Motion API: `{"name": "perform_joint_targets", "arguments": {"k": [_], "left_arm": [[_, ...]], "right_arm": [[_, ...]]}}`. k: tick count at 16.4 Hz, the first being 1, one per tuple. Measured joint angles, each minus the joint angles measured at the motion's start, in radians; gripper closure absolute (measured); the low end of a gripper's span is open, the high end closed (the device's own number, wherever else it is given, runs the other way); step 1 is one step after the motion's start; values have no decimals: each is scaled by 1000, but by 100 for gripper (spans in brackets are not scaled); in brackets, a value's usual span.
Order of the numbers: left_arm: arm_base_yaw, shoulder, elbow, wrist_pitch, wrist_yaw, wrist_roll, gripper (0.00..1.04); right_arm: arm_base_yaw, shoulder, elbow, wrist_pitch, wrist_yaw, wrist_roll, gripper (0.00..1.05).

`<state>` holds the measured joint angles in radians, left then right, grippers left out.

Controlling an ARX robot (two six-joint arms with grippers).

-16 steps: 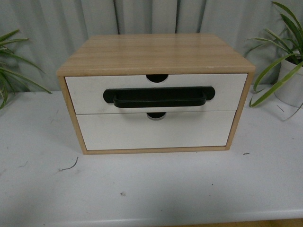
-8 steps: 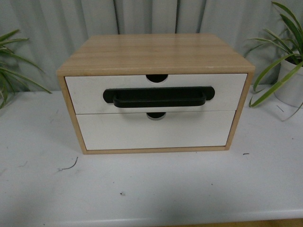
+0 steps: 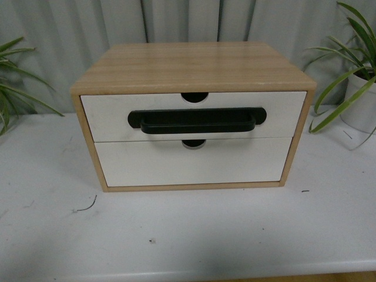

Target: Close drawer sideways

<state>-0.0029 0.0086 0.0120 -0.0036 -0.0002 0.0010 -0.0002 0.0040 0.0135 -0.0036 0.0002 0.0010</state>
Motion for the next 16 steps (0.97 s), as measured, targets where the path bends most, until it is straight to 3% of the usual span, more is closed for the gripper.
{"name": "perform_joint_targets", "arguments": {"k": [6,7,16], "left_arm": [[0,0,0,0,0,0,6],[0,0,0,0,0,0,6],[0,0,0,0,0,0,7]], "right_arm": [[0,0,0,0,0,0,9],[0,0,0,0,0,1,5],[0,0,0,0,0,0,6]]}}
